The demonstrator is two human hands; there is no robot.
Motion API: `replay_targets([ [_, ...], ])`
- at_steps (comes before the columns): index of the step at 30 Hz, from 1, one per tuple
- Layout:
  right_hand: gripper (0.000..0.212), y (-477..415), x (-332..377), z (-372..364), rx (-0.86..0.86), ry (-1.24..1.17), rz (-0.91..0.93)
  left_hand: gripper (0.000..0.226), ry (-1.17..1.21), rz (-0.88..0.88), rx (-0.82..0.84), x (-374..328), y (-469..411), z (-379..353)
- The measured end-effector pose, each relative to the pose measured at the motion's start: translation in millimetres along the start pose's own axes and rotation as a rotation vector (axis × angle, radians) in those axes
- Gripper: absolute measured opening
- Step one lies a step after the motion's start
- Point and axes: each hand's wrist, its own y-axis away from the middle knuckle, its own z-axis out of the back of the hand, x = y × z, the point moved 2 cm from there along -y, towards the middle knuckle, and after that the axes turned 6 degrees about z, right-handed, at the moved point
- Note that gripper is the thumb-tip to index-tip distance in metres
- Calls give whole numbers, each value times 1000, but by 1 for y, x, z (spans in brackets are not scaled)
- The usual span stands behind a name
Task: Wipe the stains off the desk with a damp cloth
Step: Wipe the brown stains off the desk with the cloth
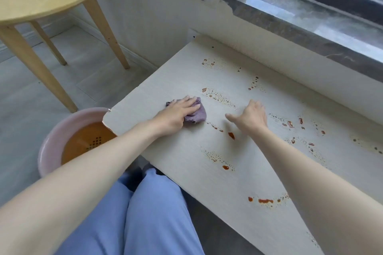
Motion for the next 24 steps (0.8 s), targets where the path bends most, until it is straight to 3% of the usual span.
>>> replay_targets([
  [3, 115, -4, -4, -3, 103, -5, -35, 67, 13, 31, -17, 15, -11, 13],
  [7, 122, -17, -3, 0, 115, 17, 6, 70, 15, 213, -165, -7, -19, 14],
  [12, 120, -30, 6, -3, 132, 0, 21, 70, 66, -70, 5, 4, -6, 4],
  [14, 124, -31, 9, -7, 153, 19, 46, 67, 71, -55, -8, 18, -18, 13],
  [19, 132, -29, 12, -9, 171, 76, 36, 69, 60, 174, -222, 4, -35, 10],
  [24, 132, -29, 18, -6, 190, 136, 9, 69, 51, -41, -34, 10, -17, 7],
])
